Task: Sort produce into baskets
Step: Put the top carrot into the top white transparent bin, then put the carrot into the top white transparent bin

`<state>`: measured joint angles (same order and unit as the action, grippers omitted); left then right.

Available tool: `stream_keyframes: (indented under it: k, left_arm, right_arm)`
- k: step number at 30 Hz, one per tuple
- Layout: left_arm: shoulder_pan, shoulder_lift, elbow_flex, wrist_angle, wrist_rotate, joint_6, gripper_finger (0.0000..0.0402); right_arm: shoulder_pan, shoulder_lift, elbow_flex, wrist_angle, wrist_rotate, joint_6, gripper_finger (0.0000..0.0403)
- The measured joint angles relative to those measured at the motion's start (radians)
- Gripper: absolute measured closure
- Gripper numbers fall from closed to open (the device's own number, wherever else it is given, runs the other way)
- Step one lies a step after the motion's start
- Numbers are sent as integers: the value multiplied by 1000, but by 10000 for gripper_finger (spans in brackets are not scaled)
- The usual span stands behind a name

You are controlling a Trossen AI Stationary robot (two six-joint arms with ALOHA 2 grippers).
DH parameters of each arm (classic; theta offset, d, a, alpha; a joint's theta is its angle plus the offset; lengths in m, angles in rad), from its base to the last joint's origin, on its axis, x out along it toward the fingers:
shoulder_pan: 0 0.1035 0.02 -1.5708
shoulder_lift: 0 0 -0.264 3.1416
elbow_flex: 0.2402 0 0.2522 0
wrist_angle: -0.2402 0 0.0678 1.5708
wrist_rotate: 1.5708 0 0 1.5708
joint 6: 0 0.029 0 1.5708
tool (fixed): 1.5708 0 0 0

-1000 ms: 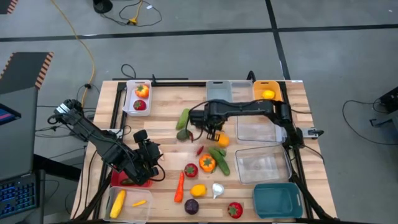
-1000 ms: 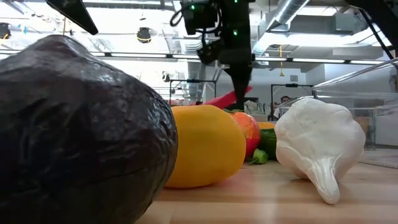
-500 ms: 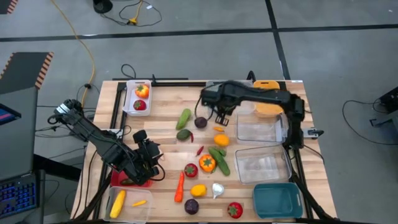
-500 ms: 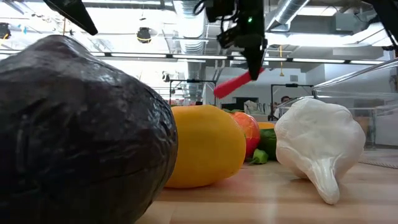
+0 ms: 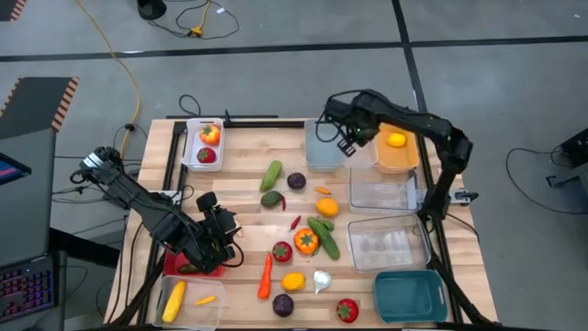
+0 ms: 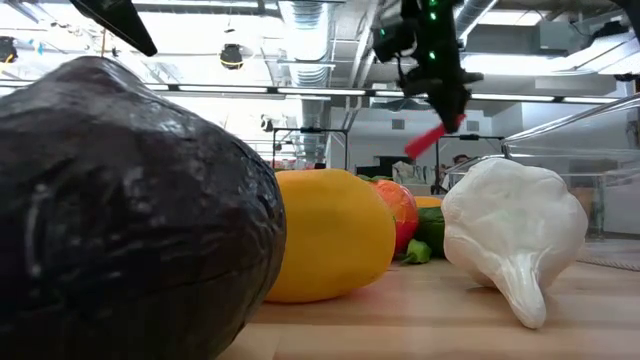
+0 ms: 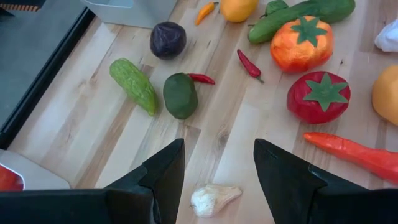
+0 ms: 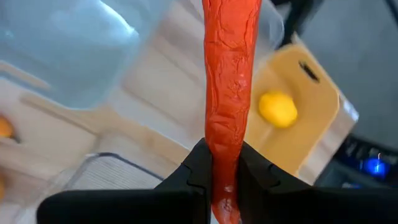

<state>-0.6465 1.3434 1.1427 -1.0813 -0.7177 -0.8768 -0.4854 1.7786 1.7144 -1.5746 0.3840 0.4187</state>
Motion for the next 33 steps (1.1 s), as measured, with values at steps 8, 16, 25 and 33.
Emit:
stream_keyframes:
  k: [8,16,25,33]
  left_arm:
    - [0,0,0,0,0,0,221]
    - [0,0,0,0,-1,20,221]
    - [0,0,0,1,0,20,221]
    - [20,0,0,158,153,43,221]
  right_arm:
    - [-67,11,-84,8,-111,-6,319]
    - [-67,10,-120,7,-113,-10,283]
    - [-65,11,-122,20,-113,-9,237]
    - [-65,11,-122,70,-113,-8,226]
